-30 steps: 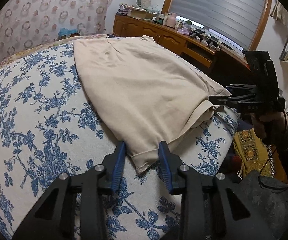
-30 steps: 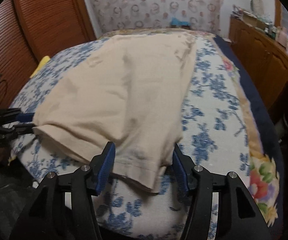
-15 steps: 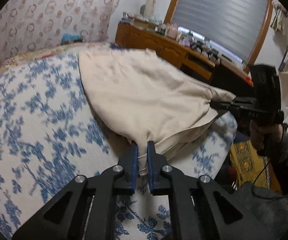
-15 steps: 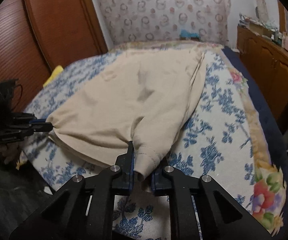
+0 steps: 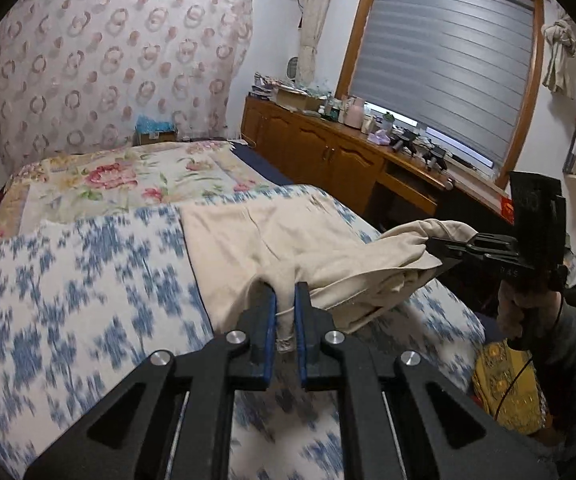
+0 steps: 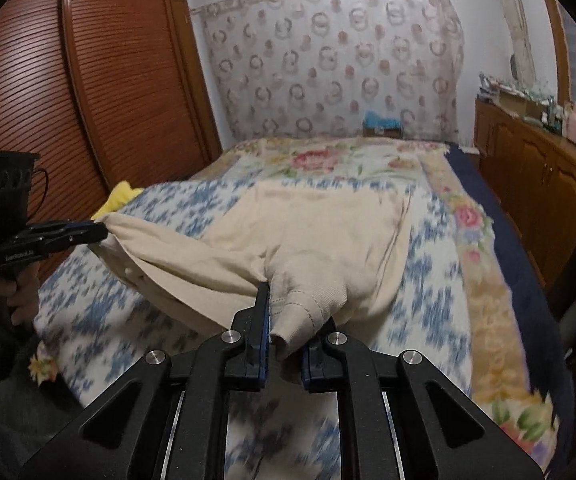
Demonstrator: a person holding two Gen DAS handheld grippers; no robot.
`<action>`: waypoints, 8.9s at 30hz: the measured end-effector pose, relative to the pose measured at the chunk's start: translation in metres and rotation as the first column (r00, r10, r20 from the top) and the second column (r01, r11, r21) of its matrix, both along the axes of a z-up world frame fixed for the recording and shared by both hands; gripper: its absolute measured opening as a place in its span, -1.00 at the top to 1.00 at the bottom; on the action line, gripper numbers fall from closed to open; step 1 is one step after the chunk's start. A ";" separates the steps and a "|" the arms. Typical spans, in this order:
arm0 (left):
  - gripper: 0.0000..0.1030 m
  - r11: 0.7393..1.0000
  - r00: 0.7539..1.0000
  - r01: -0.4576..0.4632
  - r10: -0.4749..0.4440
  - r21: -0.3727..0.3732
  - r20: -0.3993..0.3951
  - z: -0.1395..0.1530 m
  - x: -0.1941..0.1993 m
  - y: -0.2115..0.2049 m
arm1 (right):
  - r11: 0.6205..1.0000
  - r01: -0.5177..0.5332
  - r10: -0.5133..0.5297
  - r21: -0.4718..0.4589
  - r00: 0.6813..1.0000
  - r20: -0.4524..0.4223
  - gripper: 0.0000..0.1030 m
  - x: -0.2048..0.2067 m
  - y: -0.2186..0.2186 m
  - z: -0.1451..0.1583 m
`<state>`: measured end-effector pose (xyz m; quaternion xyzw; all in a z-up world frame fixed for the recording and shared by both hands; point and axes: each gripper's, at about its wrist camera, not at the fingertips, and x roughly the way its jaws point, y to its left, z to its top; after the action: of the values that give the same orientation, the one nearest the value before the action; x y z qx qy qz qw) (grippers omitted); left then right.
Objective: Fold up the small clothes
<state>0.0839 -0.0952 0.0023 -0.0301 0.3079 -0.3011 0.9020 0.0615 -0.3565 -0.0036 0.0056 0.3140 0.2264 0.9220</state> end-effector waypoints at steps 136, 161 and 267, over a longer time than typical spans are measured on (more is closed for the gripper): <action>0.85 0.960 0.961 -0.278 0.278 -0.021 0.005 0.018 0.138 0.108 | 0.972 -0.231 0.230 -0.035 0.973 -0.034 0.72 0.204 0.115 0.031; 0.85 0.682 0.677 -0.714 0.730 0.159 -0.089 -0.097 0.049 0.281 | 0.572 -0.777 0.763 -0.263 0.621 -0.178 0.71 0.272 0.504 -0.017; -0.08 0.842 0.826 -0.531 0.489 0.093 0.281 0.044 -0.043 0.059 | 0.987 0.162 -0.157 0.000 0.957 0.245 -0.42 0.009 0.110 0.061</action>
<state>0.0408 -0.0365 0.0459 0.0017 0.1982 -0.0229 0.9799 0.0705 -0.2464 0.0569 -0.0064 0.1991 0.1472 0.9688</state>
